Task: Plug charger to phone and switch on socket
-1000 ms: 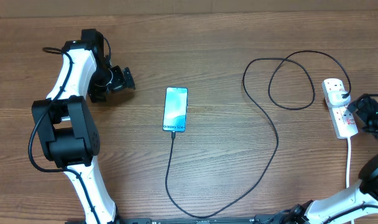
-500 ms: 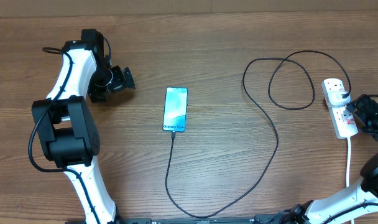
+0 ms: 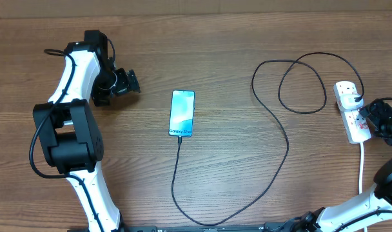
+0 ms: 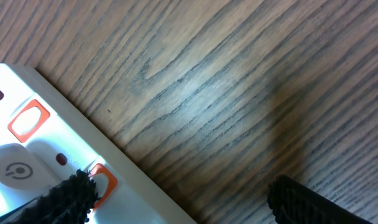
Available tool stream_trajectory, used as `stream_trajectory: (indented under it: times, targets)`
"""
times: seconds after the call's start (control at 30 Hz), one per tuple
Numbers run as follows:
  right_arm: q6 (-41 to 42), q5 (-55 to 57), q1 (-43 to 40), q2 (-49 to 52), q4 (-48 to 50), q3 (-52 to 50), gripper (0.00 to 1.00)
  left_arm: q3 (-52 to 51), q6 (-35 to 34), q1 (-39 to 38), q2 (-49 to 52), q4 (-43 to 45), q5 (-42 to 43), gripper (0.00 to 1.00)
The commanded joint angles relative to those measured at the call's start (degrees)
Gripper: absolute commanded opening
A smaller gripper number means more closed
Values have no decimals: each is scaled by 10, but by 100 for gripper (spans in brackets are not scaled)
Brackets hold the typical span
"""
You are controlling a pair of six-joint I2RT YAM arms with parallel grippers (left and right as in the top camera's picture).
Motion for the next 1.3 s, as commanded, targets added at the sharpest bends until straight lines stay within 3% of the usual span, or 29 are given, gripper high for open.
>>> stream_trajectory:
  times: [0.0,0.17,0.57,1.27]
  targets:
    - [-16,3,6,16,-30,3,90,11,-6,-3,4,0,-6,99]
    - [-24,-39,6,16,-60,37,91,11,-6,-3,4,0,-6,100]
    - [-11,35,-3,3,-76,65,91,11,-6,-3,4,0,-6,100]
    - [2,32,5,-9,-76,77,92,11,-5,-4,4,0,-8,100]
